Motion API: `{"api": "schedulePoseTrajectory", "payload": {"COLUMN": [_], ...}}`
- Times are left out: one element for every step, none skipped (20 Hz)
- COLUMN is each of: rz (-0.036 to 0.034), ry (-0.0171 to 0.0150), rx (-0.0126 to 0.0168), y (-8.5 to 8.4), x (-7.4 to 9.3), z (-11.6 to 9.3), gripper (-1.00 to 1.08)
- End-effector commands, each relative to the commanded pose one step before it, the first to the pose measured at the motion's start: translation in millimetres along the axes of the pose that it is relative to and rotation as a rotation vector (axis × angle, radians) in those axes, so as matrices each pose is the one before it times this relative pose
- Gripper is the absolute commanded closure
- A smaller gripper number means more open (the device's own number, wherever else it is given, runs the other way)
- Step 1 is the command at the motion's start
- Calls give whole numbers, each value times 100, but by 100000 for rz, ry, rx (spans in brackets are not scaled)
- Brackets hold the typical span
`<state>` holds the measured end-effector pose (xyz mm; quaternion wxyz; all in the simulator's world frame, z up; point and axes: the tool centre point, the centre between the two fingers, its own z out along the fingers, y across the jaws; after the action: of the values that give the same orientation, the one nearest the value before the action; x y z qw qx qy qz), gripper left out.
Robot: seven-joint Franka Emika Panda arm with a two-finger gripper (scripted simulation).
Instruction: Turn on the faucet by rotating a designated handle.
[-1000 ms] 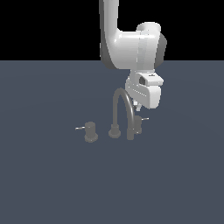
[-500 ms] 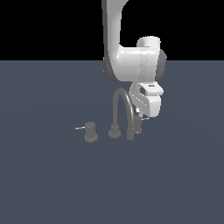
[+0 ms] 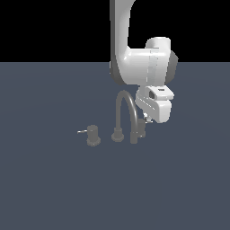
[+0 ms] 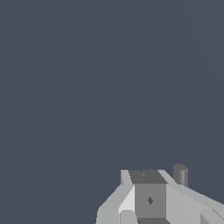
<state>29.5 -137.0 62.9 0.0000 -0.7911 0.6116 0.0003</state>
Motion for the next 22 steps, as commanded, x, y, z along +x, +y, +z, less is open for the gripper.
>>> {"api": "schedulePoseTrajectory", "payload": {"rz": [80,0,0,-966,69,69,69,69,69,80,69,69,80,69,80,69,80,0,-853,66,69,66], "ry": [29,0,0,127,-8,-8,-8,-8,-8,-9,-8,-8,-9,-7,-8,-7,-8,0,1217,-91,-95,-91], "rx": [11,0,0,702,-48,-48,-48,-48,-48,-55,-48,-48,-55,-48,-55,-48,-55,0,1540,-117,-122,-117], "y": [1017,404,0,-952,345,347,349,351,353,358,357,359,364,364,368,368,373,0,-1301,247,249,250], "x": [585,225,0,-638,-29,-29,-30,-30,-30,-25,-31,-31,-26,-31,-26,-32,-26,0,183,-276,-276,-279], "z": [1,6,0,-21,-1,-1,-1,-1,-1,3,-2,-2,2,-2,1,-3,0,0,11,-6,-2,-6], "gripper": [108,108,108,108,108,108,108,108,108,108,108,108,108,108,108,108,108,108,108,108,108,108]}}
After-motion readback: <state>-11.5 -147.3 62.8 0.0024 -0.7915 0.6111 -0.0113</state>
